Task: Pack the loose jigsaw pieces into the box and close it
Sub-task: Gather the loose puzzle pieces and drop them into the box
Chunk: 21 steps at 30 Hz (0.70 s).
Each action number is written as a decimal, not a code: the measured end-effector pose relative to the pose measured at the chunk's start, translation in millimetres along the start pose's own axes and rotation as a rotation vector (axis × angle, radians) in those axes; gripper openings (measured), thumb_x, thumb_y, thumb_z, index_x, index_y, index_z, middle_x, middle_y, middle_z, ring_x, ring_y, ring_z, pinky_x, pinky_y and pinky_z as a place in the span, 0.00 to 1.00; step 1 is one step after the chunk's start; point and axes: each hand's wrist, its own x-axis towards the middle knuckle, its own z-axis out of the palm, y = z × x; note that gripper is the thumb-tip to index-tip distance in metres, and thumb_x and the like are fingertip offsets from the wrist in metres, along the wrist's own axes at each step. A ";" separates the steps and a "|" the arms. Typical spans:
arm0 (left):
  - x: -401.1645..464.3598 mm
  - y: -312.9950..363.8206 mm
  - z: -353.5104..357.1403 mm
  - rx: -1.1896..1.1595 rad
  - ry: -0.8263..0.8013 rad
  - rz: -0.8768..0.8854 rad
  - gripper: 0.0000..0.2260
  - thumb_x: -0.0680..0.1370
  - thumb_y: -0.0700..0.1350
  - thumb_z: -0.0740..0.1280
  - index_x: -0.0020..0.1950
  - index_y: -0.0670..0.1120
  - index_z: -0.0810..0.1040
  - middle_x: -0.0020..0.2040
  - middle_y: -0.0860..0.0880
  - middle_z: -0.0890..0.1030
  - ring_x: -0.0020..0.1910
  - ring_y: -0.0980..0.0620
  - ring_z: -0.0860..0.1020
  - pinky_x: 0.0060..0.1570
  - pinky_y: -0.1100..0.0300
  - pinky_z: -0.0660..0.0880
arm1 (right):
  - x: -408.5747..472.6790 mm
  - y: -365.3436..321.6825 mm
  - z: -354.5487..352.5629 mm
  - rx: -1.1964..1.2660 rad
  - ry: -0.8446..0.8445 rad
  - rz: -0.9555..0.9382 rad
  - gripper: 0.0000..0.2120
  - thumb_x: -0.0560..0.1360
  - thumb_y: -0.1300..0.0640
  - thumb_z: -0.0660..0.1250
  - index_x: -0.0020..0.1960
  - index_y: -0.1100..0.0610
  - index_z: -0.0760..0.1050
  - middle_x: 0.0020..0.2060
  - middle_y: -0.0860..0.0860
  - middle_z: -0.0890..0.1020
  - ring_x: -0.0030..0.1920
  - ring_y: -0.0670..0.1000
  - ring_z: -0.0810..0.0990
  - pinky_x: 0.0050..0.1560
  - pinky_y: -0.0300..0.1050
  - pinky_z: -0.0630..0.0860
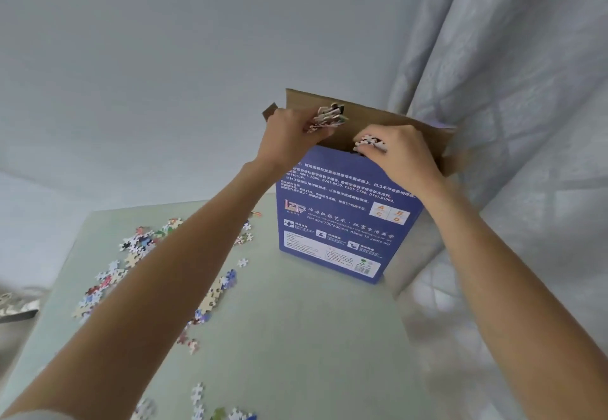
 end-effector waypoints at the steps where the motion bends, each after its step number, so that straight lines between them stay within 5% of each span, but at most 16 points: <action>1: 3.7 -0.8 4.8 0.032 -0.031 -0.019 0.11 0.73 0.49 0.70 0.41 0.41 0.79 0.35 0.45 0.81 0.32 0.47 0.72 0.34 0.57 0.63 | -0.4 1.2 0.9 0.018 -0.013 0.022 0.06 0.76 0.56 0.66 0.50 0.55 0.80 0.44 0.51 0.84 0.44 0.51 0.82 0.45 0.47 0.78; 7: 27.4 -6.6 11.9 0.117 -0.297 -0.080 0.15 0.73 0.54 0.69 0.31 0.48 0.72 0.29 0.52 0.73 0.29 0.54 0.69 0.29 0.60 0.61 | 0.1 -0.3 1.4 0.003 -0.045 0.069 0.10 0.78 0.52 0.62 0.49 0.54 0.80 0.44 0.48 0.82 0.42 0.49 0.79 0.42 0.49 0.77; 13: 33.4 -17.0 11.2 0.201 -0.331 -0.018 0.19 0.70 0.63 0.67 0.42 0.47 0.80 0.36 0.52 0.80 0.38 0.51 0.77 0.34 0.58 0.70 | 0.1 -1.9 2.5 -0.029 0.004 0.086 0.05 0.75 0.54 0.67 0.50 0.51 0.80 0.45 0.46 0.83 0.43 0.48 0.81 0.44 0.49 0.79; 18: 21.5 -13.4 9.8 0.075 -0.157 0.026 0.06 0.73 0.50 0.68 0.48 0.53 0.81 0.39 0.59 0.78 0.39 0.58 0.76 0.45 0.59 0.75 | -2.4 -7.1 5.5 -0.050 0.062 0.077 0.06 0.76 0.56 0.65 0.49 0.51 0.80 0.41 0.47 0.84 0.41 0.49 0.82 0.44 0.50 0.79; 21: 15.5 -14.9 8.5 0.023 -0.114 0.080 0.11 0.70 0.36 0.67 0.48 0.50 0.81 0.41 0.56 0.81 0.38 0.56 0.79 0.44 0.58 0.77 | -3.2 -11.3 6.3 -0.061 0.067 0.070 0.07 0.77 0.54 0.64 0.51 0.52 0.80 0.42 0.47 0.84 0.41 0.49 0.82 0.43 0.49 0.79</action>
